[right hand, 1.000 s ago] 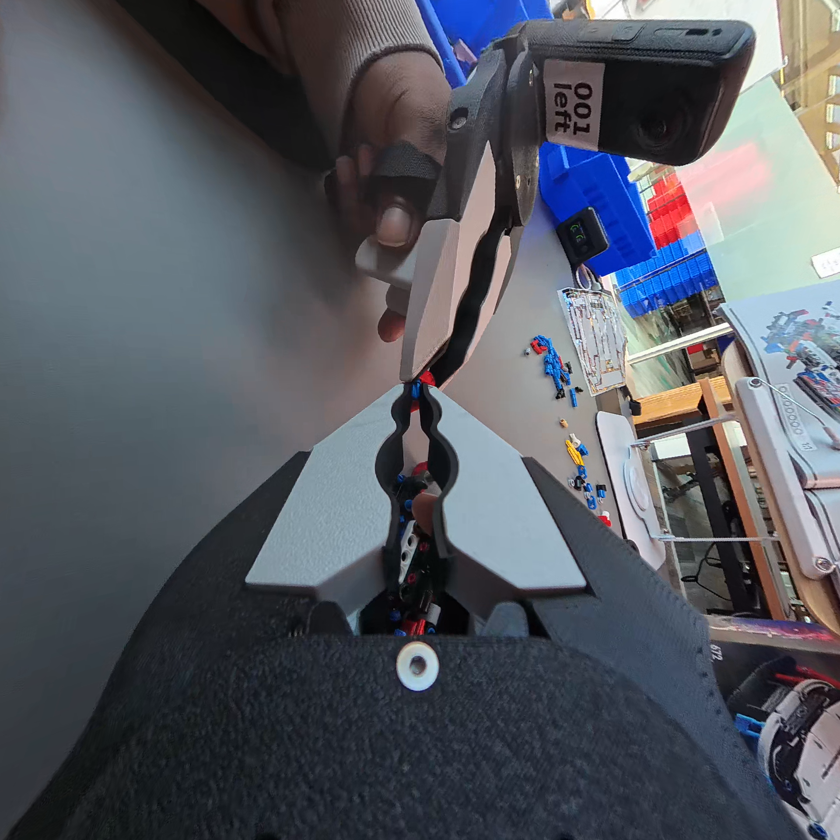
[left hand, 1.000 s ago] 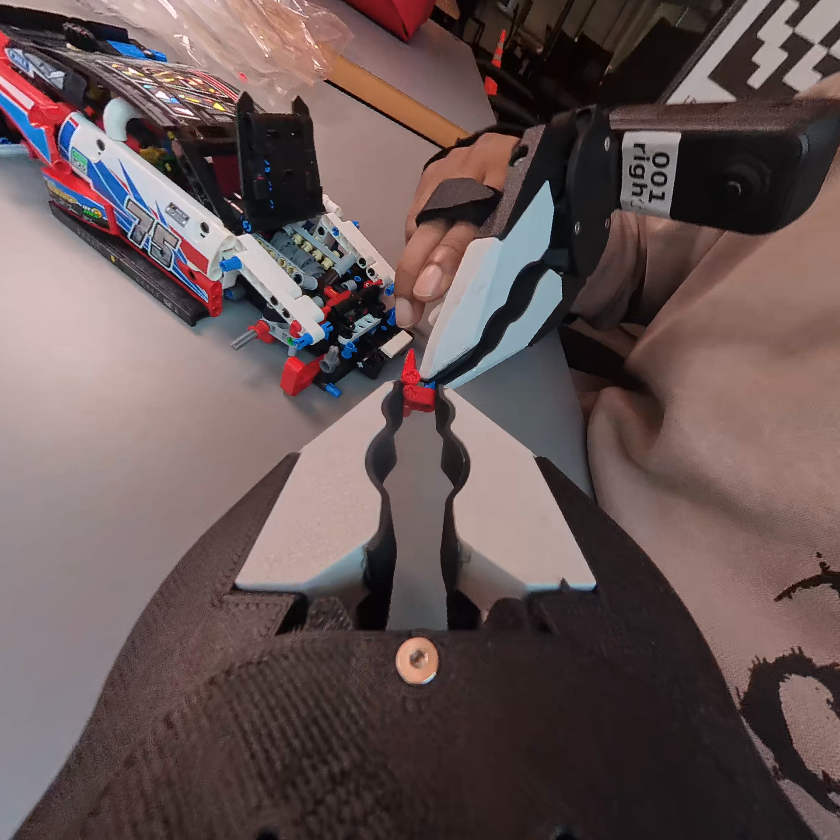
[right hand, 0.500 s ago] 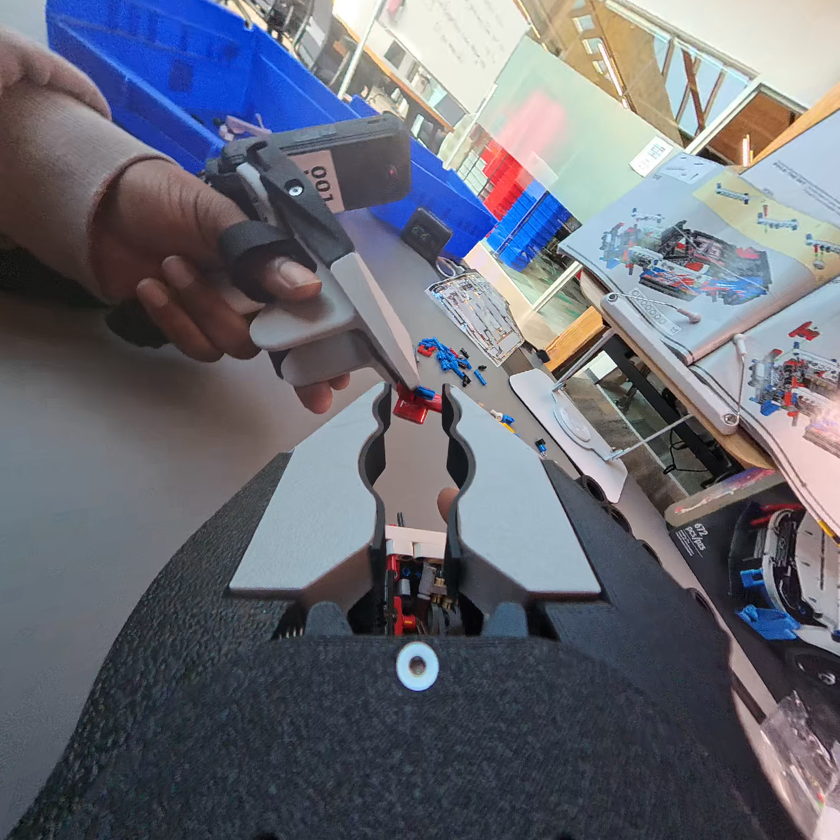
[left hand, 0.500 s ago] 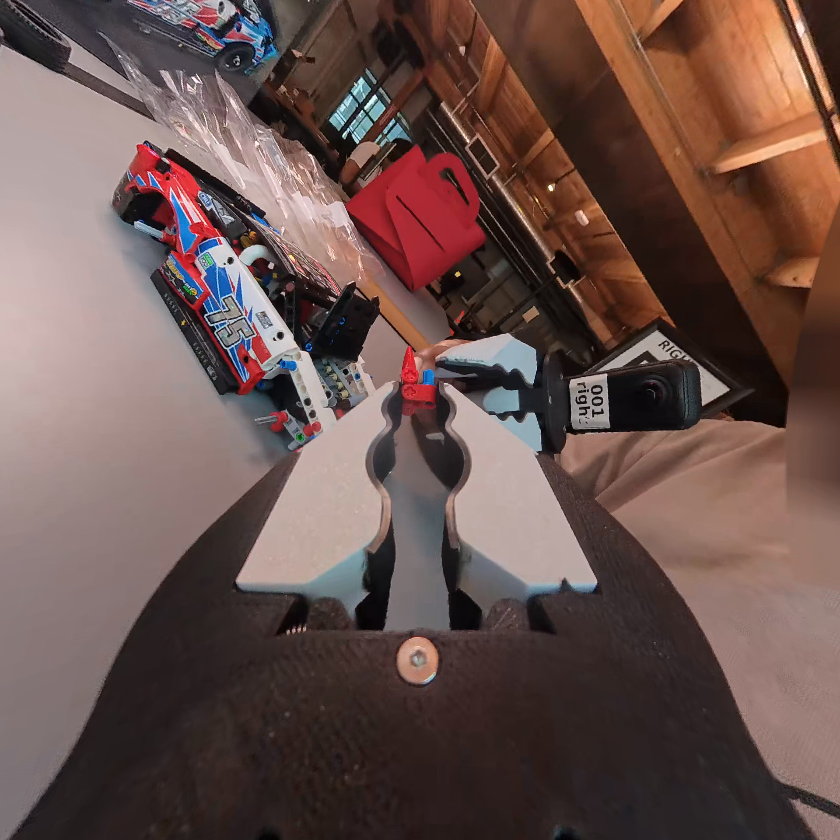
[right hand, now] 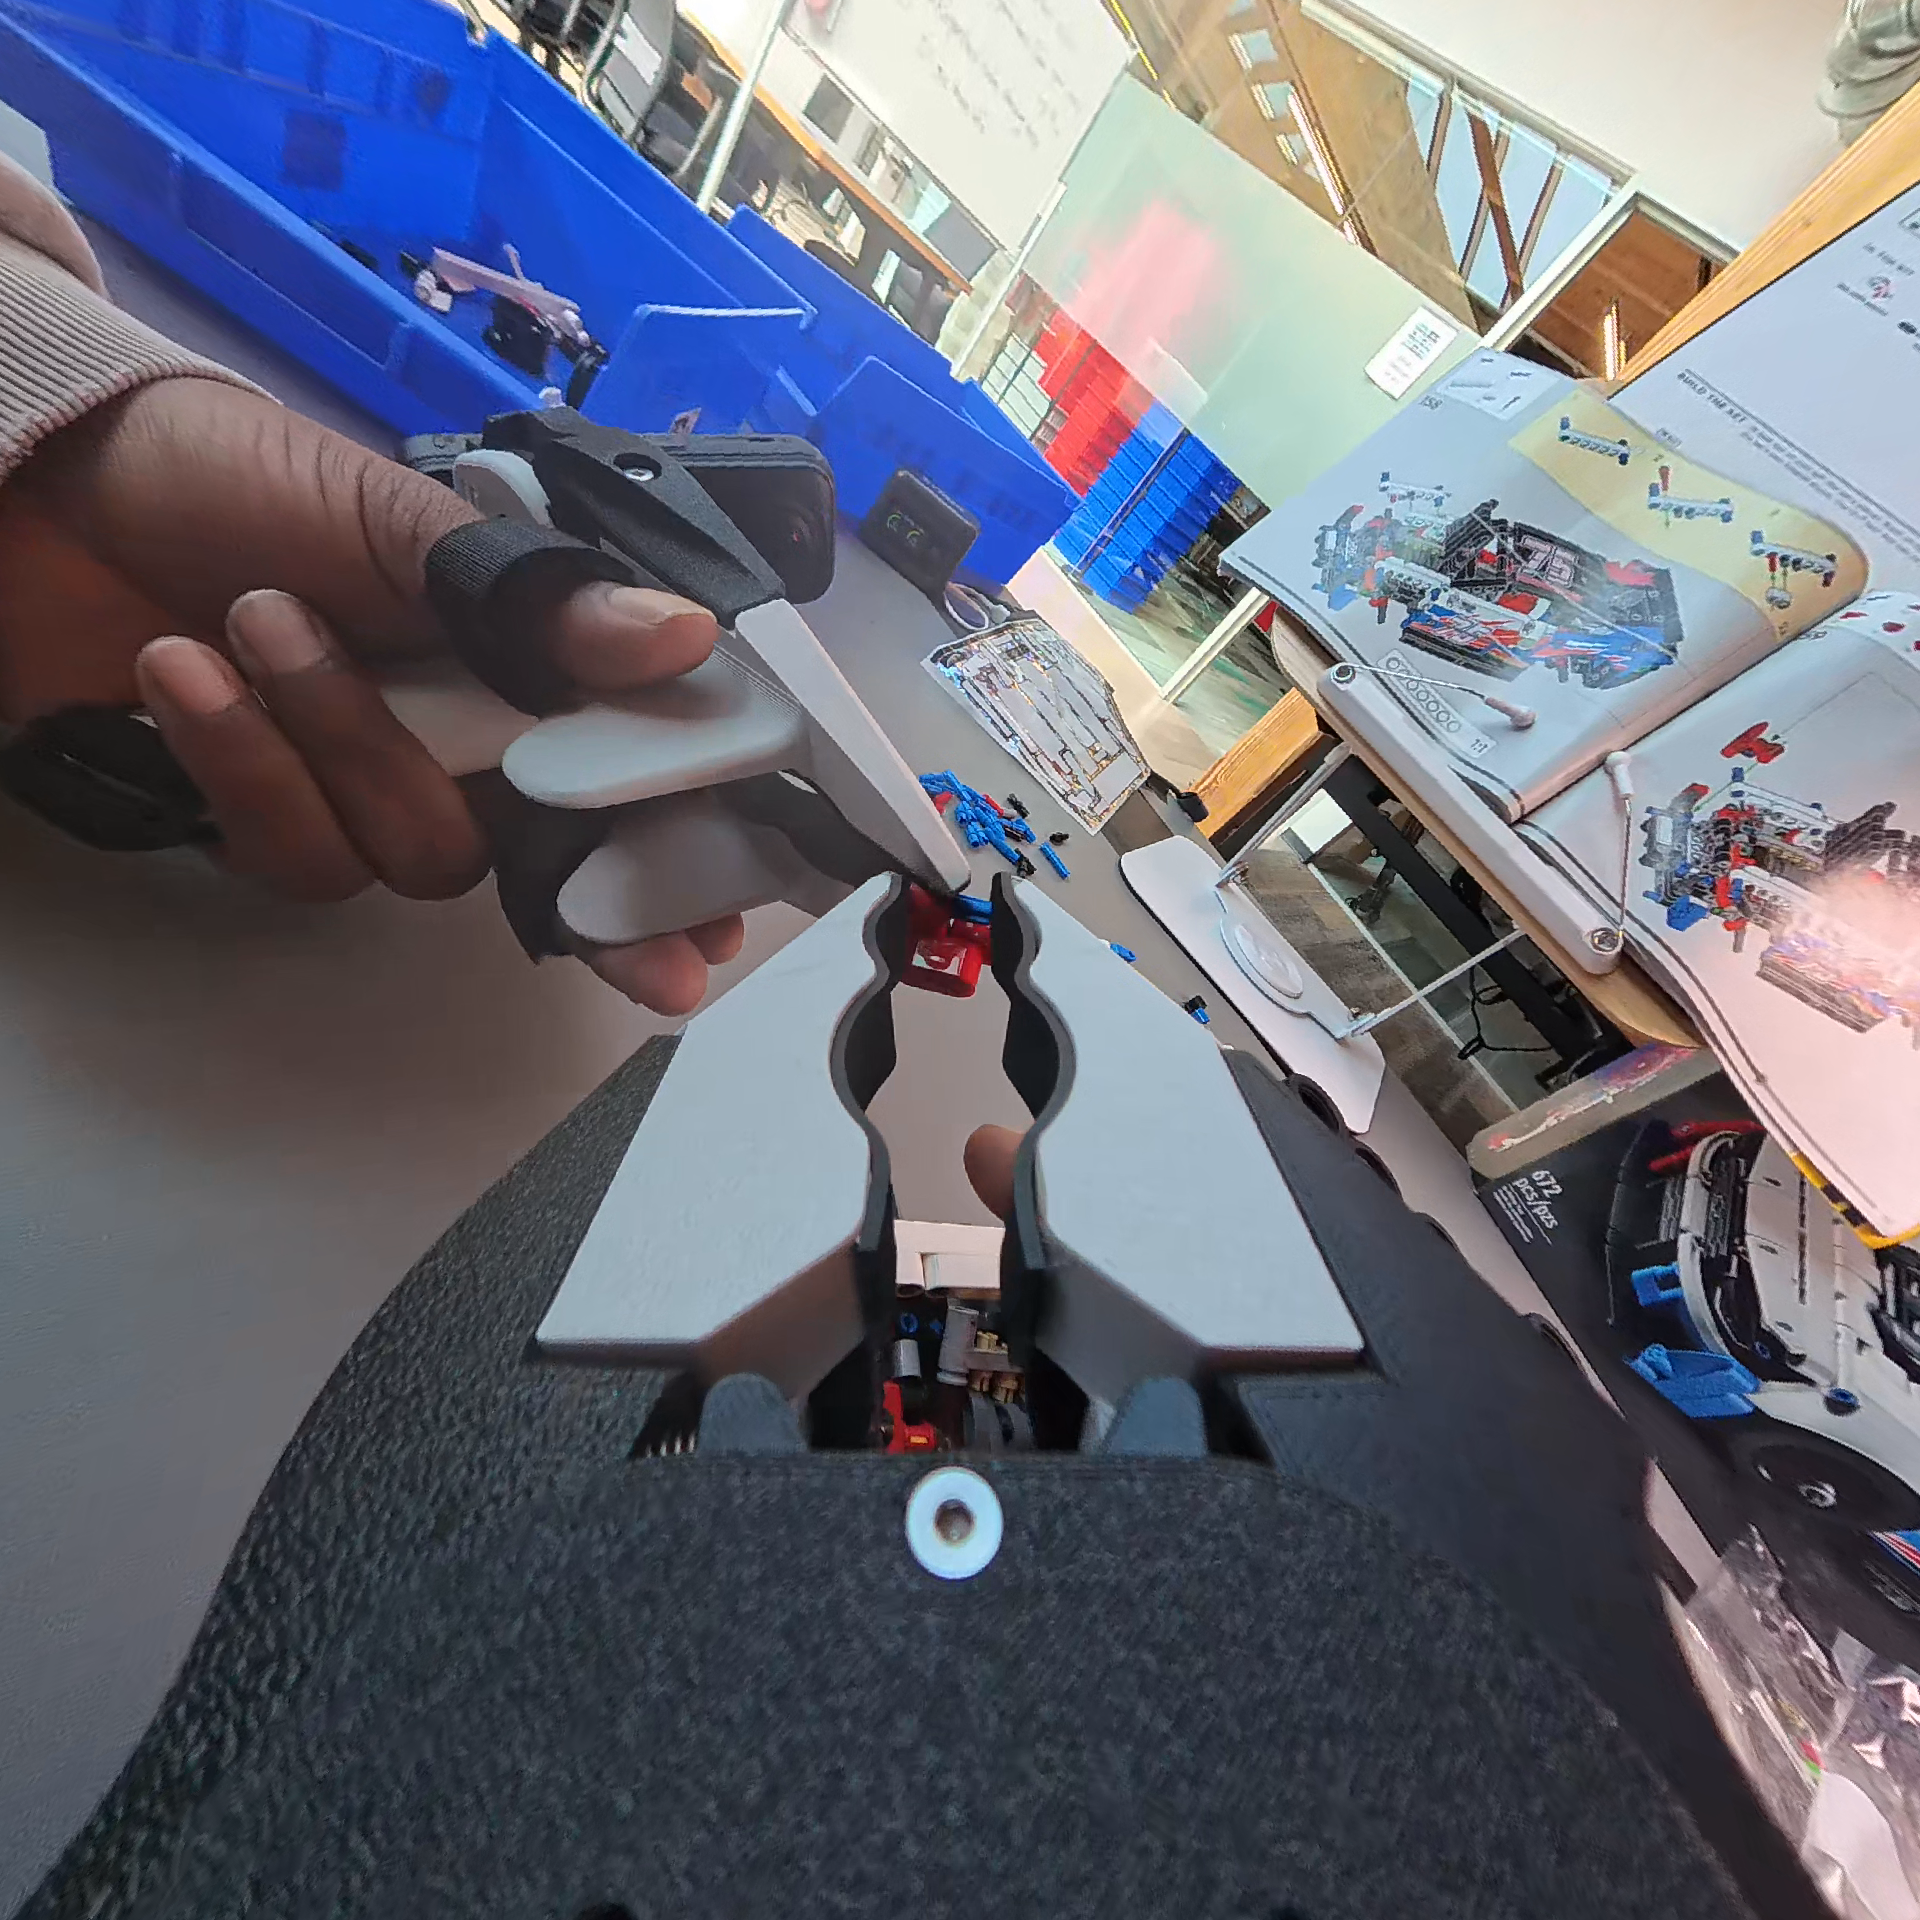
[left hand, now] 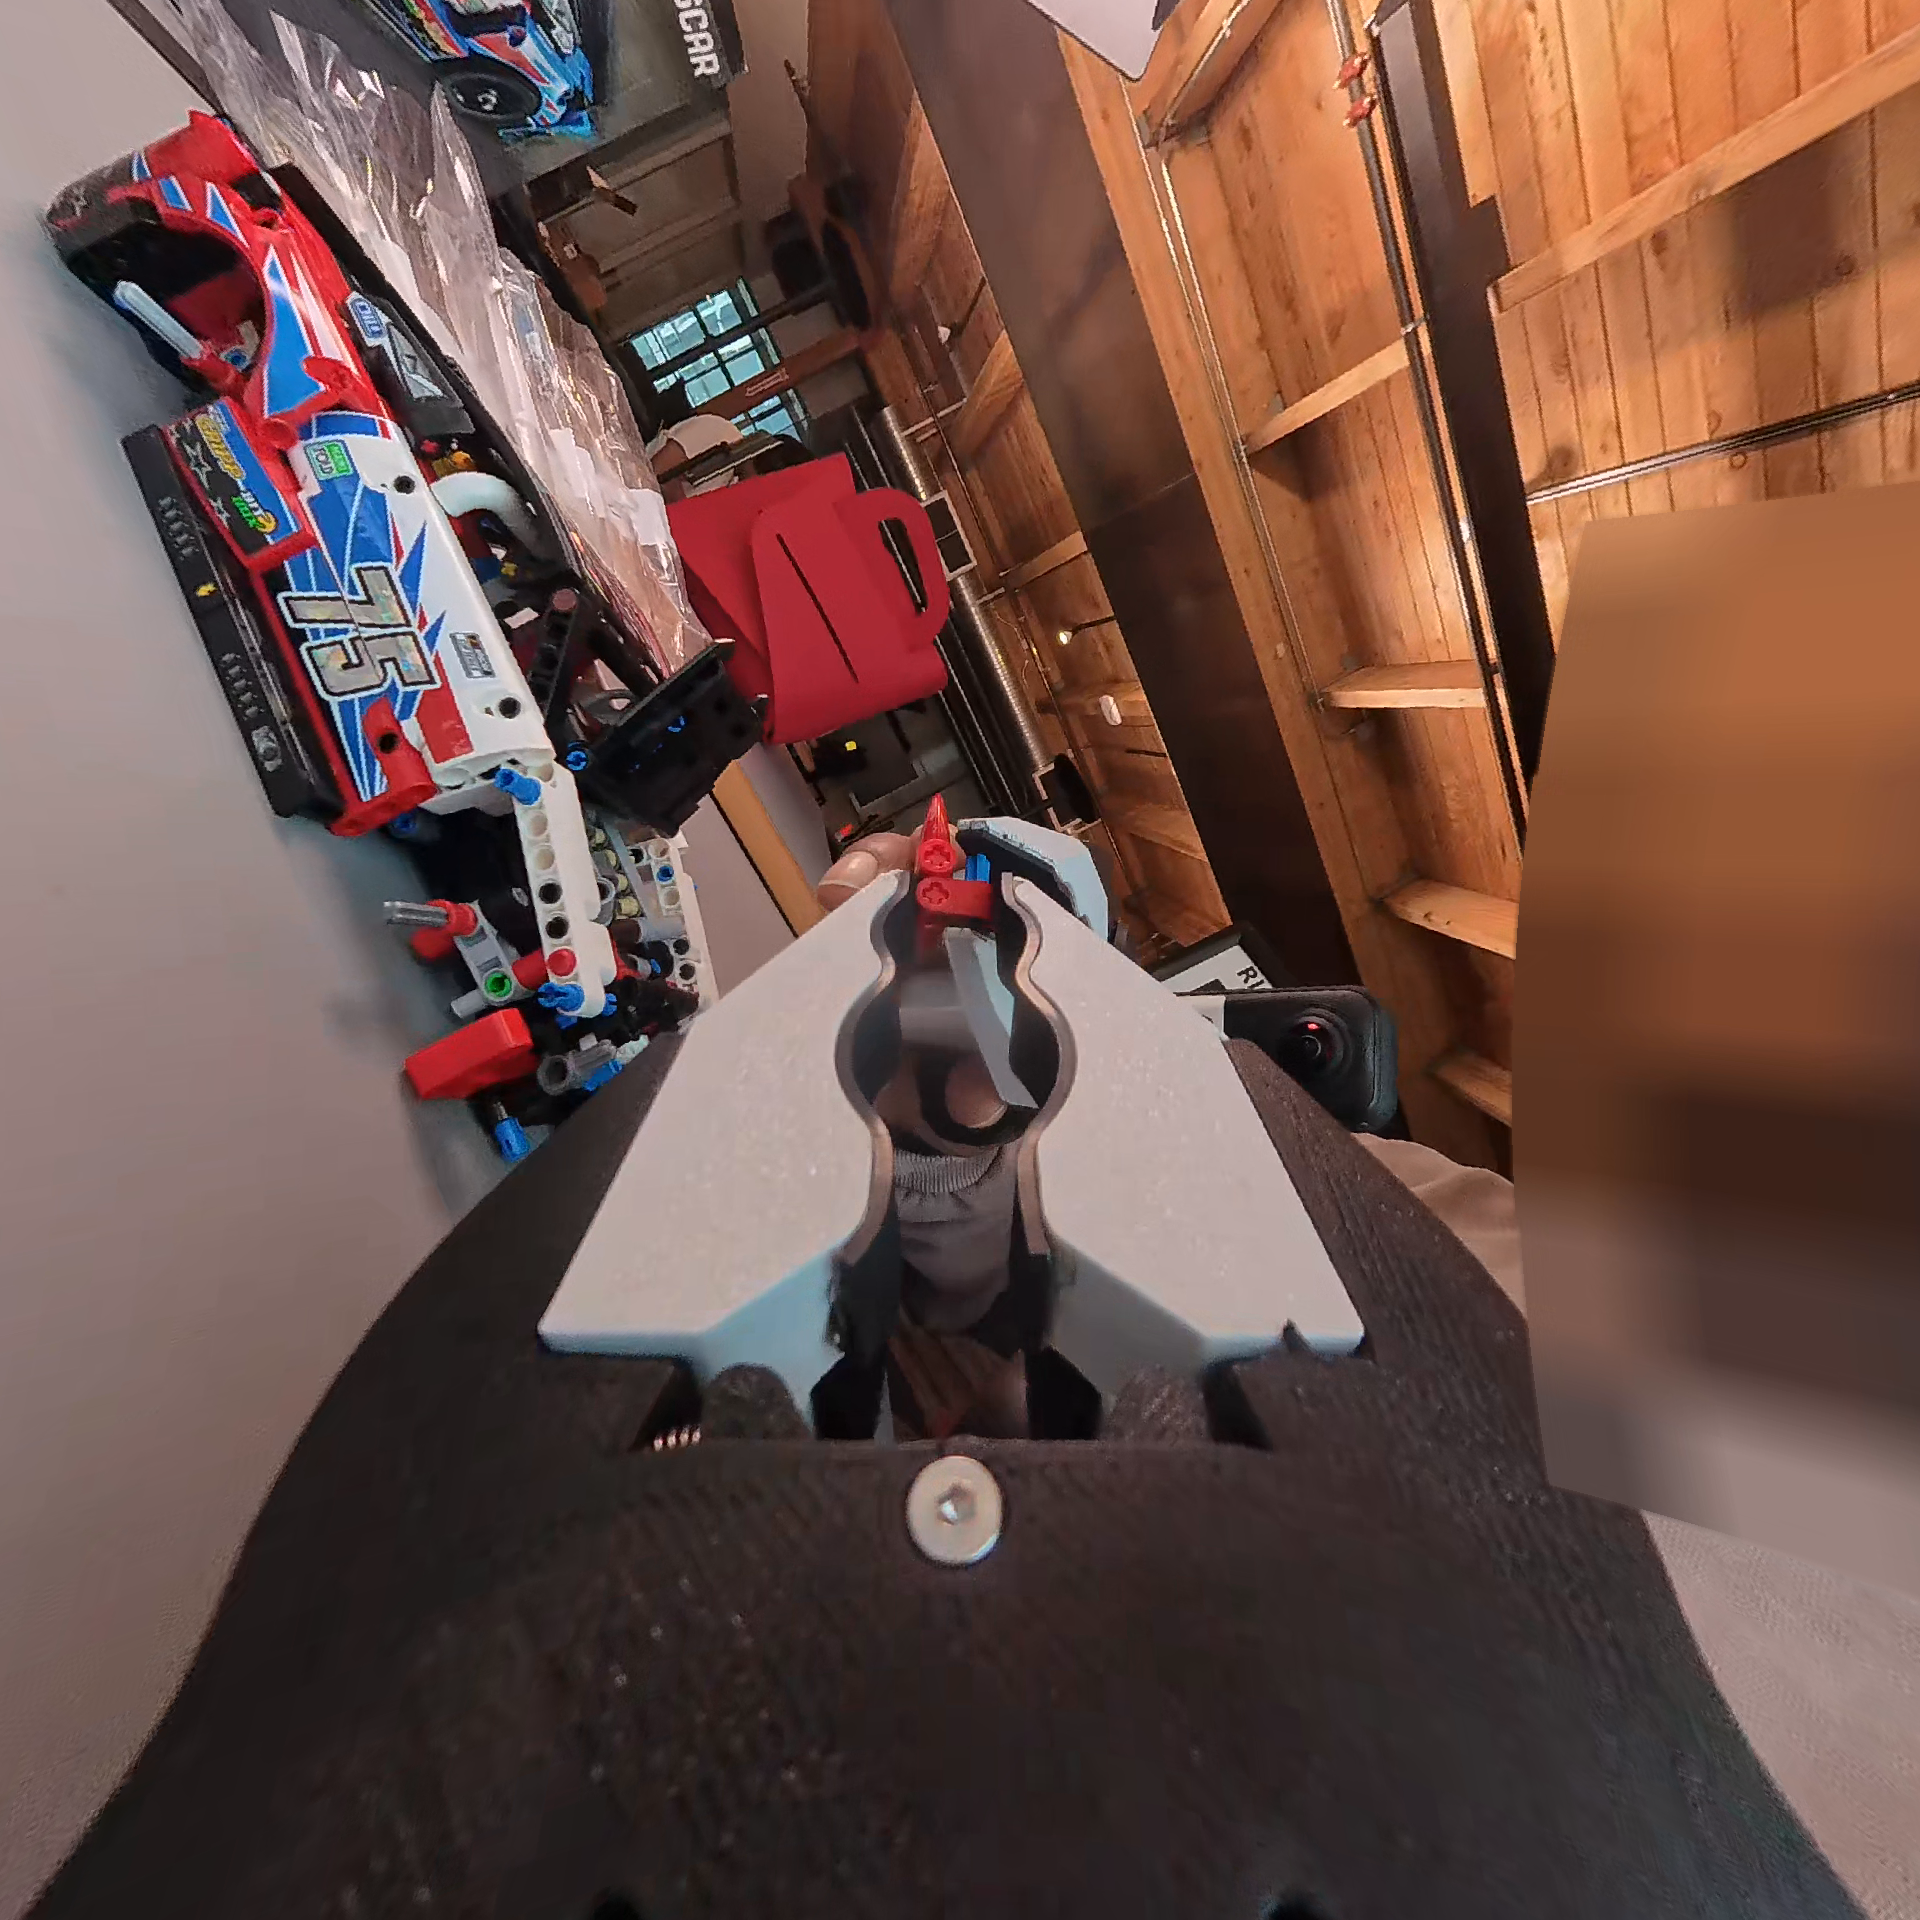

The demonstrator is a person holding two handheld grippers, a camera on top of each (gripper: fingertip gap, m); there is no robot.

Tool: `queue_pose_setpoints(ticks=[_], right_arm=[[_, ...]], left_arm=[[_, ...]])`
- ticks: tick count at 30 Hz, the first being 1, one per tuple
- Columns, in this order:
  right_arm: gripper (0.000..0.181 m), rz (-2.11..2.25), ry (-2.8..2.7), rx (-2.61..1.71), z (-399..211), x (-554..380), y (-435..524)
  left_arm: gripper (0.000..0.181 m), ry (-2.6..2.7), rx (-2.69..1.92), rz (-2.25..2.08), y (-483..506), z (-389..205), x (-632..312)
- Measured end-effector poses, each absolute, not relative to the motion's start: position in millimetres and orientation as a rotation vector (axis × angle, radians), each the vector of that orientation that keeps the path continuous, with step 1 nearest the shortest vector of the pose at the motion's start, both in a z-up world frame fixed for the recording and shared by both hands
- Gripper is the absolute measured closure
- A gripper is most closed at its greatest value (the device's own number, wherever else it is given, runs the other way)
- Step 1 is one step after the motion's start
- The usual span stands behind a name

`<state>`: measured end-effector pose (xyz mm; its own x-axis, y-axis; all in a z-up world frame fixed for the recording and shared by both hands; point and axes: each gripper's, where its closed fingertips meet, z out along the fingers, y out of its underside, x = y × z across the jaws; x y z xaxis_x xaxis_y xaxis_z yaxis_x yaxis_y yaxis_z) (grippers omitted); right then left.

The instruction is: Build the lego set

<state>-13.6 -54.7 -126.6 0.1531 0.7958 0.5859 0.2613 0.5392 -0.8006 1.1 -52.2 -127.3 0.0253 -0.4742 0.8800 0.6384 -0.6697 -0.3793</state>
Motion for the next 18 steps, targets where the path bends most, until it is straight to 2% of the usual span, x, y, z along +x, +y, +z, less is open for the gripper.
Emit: queue_pose_setpoints(ticks=[5,8,12,14,16,18], right_arm=[[0.169,0.504,-1.421,-1.006,-129.0,-15.1,-53.5],[0.168,0.504,-1.405,-0.97,-126.5,-14.9,-54.2],[0.168,0.488,-1.407,-0.938,-126.7,-13.7,-56.2],[0.167,0.493,-1.424,-0.906,-126.2,-12.2,-58.6],[0.157,0.553,-1.441,-0.891,-122.5,-6.9,-59.3],[0.155,0.64,-1.444,-0.917,-118.4,0.8,-55.6]], left_arm=[[0.169,-0.143,-1.52,-1.719,-51.1,-128.9,-0.6],[0.162,-0.061,-1.527,-1.651,-53.3,-125.1,0.4],[0.169,0.036,-1.579,-1.54,-54.1,-127.8,1.6],[0.169,0.135,-1.615,-1.406,-54.3,-129.0,0.8],[0.169,0.272,-1.67,-1.152,-52.3,-133.2,-5.2],[0.169,0.416,-1.702,-0.878,-51.4,-137.1,-12.4]])
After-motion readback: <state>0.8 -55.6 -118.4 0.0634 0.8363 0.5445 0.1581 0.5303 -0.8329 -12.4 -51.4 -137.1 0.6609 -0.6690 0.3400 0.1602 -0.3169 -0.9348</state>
